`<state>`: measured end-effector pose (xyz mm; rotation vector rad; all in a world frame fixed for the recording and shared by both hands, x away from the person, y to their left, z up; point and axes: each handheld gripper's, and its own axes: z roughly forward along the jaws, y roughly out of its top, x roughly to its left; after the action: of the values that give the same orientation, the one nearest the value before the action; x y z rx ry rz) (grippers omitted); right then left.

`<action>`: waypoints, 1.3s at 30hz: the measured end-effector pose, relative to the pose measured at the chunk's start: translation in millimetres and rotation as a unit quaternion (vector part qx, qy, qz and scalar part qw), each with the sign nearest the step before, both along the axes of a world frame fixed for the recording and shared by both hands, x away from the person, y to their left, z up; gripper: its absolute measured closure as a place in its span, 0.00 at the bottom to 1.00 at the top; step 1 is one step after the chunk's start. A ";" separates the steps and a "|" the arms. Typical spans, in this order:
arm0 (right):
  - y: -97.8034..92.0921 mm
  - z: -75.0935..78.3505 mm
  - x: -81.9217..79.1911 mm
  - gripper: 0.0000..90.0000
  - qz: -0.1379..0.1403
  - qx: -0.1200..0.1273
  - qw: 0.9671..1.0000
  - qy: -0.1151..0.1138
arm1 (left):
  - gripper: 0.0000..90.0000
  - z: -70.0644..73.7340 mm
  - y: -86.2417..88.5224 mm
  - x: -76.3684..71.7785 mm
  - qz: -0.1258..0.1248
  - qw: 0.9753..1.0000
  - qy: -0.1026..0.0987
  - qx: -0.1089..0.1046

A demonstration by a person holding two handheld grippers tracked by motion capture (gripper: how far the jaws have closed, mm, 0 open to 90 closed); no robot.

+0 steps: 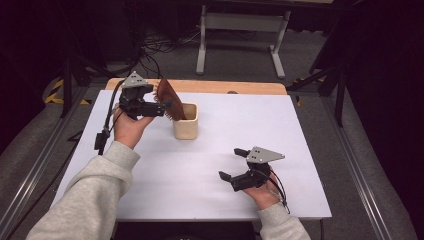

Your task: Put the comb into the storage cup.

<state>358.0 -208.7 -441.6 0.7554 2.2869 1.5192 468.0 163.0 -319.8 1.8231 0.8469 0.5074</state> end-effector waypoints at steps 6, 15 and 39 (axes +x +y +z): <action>-3.1 5.2 0.8 0.03 0.000 0.000 1.000 -0.012 | 0.01 9.3 9.6 -19.0 -0.015 0.999 -0.036 0.015; -12.1 21.3 2.2 0.05 -0.004 -0.006 1.000 -0.019 | 0.01 18.3 28.8 -56.1 -0.050 0.996 -0.069 0.010; -24.3 21.5 0.5 0.04 -0.012 -0.004 1.000 -0.024 | 0.02 -52.6 79.7 -106.6 -0.082 0.995 -0.041 -0.026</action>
<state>358.4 -233.1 -420.2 0.7332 2.2396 1.4991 361.4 242.8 -372.3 1.7924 0.6428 0.4485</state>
